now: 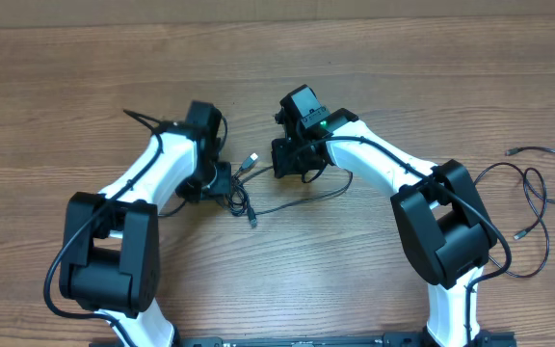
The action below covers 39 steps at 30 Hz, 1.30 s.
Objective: Untangle cables
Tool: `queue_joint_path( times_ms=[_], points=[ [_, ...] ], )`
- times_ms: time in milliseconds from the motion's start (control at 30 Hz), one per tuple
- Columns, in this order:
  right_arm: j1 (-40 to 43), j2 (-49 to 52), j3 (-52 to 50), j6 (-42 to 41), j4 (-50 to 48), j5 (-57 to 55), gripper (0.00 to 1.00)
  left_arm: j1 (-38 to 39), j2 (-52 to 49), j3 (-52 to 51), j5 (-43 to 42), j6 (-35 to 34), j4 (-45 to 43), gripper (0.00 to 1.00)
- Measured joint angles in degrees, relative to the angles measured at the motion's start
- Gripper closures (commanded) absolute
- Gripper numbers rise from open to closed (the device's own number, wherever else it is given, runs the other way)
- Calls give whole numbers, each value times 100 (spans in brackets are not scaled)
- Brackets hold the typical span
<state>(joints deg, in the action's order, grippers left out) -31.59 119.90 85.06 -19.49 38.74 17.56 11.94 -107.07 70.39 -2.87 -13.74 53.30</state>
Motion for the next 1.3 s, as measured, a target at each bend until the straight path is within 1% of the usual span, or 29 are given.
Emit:
queue_joint_path(
  times_ms=[33, 133, 267, 400, 633, 767, 900, 1100, 1200, 1300],
  points=[
    [0, 0, 0, -2, 2, 0, 96, -9, 0, 136, -9, 24, 109, 75],
    [0, 0, 0, 0, 0, 0, 96, -11, 0, 507, -74, 52, 378, 70],
    [0, 0, 0, 0, 2, 0, 96, -11, 0, 730, -337, 66, 474, 78],
    [0, 0, 0, 0, 22, -2, 96, -11, 0, 699, -505, 17, 450, 81],
    [0, 0, 0, 0, 26, 0, 96, -4, 0, 319, -575, -133, -168, 83],
    [0, 0, 0, -2, 28, 0, 96, -4, 0, 127, -575, -155, -374, 83],
    [0, 0, 0, -2, 26, 2, 96, -4, 0, 109, -599, -179, -374, 86],
    [0, 0, 0, 0, 26, 0, 96, 7, 0, 55, -638, -225, -243, 87],
    [0, 0, 0, -2, 28, 2, 96, 7, 0, 24, -662, -236, -192, 87],
    [0, 0, 0, -2, 26, 0, 96, 7, 0, 17, -704, -238, -136, 83]
  ],
)
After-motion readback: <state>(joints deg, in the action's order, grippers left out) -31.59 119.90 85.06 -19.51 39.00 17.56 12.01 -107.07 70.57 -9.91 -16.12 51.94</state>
